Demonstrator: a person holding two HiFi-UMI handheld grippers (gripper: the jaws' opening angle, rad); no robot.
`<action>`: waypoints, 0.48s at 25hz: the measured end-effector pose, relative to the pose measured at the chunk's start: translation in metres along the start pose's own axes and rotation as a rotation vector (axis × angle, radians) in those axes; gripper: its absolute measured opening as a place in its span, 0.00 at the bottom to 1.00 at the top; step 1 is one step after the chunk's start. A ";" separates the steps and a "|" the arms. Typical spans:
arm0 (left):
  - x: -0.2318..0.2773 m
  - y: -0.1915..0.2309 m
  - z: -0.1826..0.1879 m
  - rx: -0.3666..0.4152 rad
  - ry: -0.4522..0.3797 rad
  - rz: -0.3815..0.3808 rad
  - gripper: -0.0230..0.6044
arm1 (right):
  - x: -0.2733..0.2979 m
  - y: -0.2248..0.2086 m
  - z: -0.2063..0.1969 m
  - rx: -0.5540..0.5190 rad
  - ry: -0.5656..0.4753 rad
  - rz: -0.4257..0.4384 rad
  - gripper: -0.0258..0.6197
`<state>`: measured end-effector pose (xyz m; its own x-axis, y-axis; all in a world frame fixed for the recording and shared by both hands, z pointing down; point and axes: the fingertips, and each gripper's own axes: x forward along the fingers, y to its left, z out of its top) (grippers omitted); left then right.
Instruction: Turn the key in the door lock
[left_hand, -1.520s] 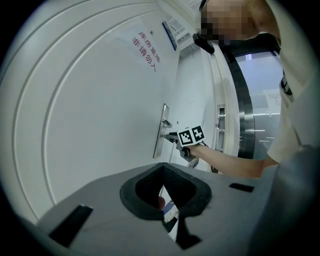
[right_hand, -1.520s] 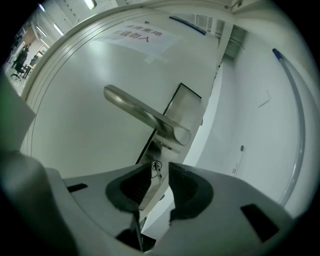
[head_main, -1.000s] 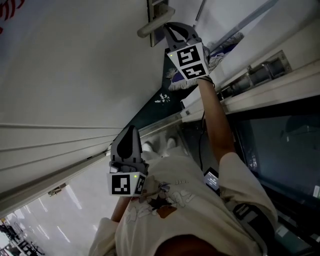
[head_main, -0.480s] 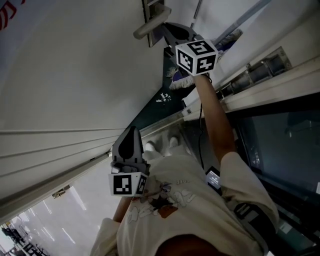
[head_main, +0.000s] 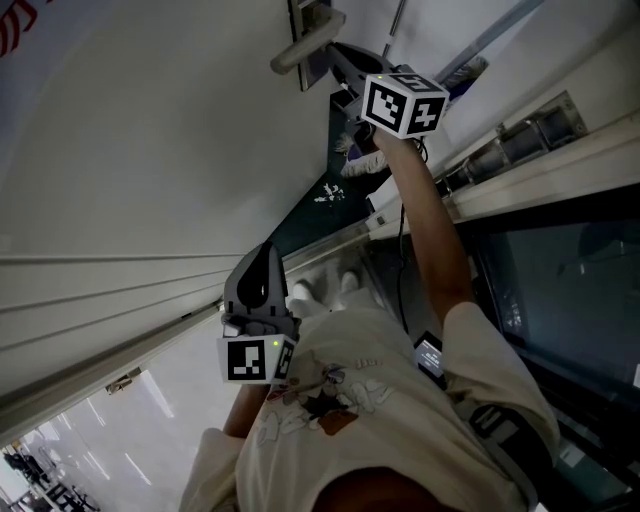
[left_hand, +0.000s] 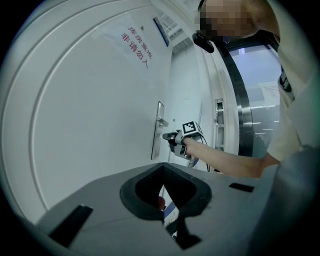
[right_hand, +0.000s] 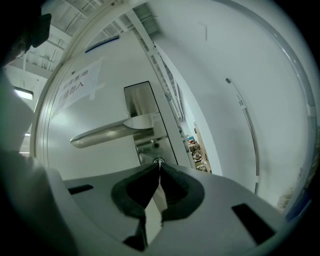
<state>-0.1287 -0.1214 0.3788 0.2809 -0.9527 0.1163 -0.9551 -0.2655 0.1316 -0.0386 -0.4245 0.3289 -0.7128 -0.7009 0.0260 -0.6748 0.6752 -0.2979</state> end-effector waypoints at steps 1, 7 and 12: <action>0.005 0.001 0.004 0.013 -0.009 -0.001 0.04 | 0.000 0.000 0.000 0.012 0.000 -0.002 0.06; 0.050 0.003 0.018 0.044 -0.039 -0.010 0.04 | 0.000 -0.001 0.001 0.054 0.001 -0.001 0.06; 0.083 0.001 0.026 0.060 -0.039 -0.022 0.04 | 0.000 -0.001 0.001 0.095 0.007 0.005 0.06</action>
<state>-0.1085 -0.2046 0.3625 0.2996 -0.9511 0.0755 -0.9528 -0.2943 0.0741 -0.0378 -0.4247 0.3283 -0.7180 -0.6953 0.0310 -0.6499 0.6538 -0.3875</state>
